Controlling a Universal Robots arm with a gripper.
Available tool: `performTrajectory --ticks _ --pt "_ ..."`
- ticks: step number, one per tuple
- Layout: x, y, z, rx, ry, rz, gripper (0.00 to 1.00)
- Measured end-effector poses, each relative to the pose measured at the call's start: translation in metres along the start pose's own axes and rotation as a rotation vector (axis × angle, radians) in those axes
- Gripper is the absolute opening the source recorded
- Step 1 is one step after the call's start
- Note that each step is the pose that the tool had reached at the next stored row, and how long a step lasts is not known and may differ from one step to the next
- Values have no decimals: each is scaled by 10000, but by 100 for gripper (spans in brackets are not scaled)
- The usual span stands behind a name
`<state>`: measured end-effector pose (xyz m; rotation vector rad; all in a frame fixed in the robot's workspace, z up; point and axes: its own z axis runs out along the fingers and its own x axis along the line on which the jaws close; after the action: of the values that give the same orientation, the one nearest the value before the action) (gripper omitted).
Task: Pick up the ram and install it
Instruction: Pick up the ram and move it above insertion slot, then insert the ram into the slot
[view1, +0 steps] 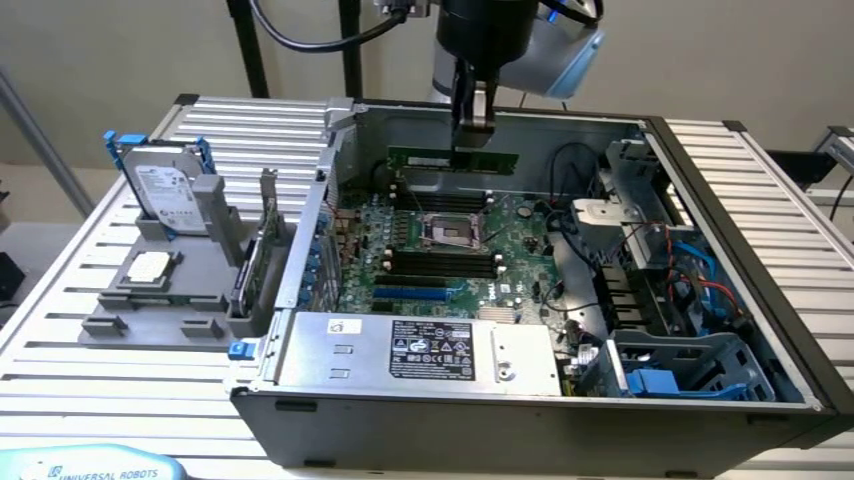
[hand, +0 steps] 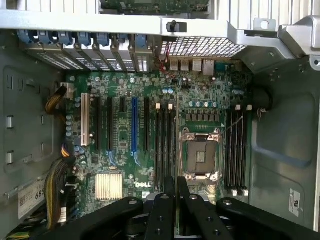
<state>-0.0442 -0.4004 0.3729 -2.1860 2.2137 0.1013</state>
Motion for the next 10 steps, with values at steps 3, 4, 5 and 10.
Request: performTrajectory --ticks 3,4,5,10 --pt "-1 -3 5 0 1 3 13" --pt "-1 -3 5 0 1 3 13" --pt "-1 -4 5 0 2 2 13" --pt "-1 -4 5 0 1 2 13"
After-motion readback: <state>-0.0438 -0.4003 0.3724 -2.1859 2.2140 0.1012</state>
